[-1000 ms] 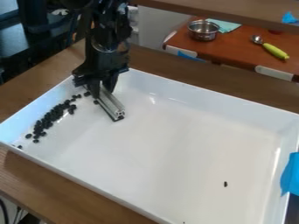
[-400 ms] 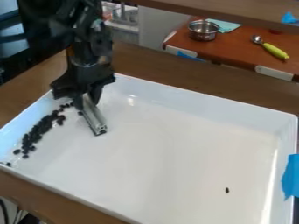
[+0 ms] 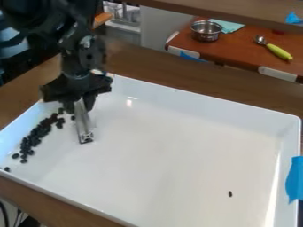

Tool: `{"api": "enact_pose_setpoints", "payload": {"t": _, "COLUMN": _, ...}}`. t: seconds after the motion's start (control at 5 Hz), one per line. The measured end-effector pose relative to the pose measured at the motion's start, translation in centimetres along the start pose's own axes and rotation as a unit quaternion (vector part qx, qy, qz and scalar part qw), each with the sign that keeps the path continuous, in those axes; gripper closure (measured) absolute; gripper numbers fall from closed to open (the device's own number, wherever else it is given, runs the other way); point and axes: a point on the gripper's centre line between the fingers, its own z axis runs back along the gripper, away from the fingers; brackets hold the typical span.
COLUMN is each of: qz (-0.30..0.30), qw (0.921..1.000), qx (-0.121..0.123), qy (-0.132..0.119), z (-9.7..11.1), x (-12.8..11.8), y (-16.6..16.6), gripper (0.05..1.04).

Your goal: Sweep into pile

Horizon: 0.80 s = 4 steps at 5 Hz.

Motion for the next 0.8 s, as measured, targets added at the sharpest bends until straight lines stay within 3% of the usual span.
{"api": "enact_pose_setpoints", "payload": {"t": 0.2, "qz": -0.023, "qw": 0.9997, "qx": 0.004, "qy": 0.001, "z": 0.4, "x": -0.8, "y": 0.9, "gripper": 0.736}}
{"api": "enact_pose_setpoints", "payload": {"t": 0.6, "qz": 0.004, "qw": 0.9979, "qx": 0.024, "qy": 0.061, "z": 1.9, "x": -3.8, "y": 3.0, "gripper": 0.736}}
{"api": "enact_pose_setpoints", "payload": {"t": 0.8, "qz": 0.007, "qw": 0.9963, "qx": 0.036, "qy": 0.077, "z": 2.8, "x": -5.4, "y": 3.4, "gripper": 0.736}}
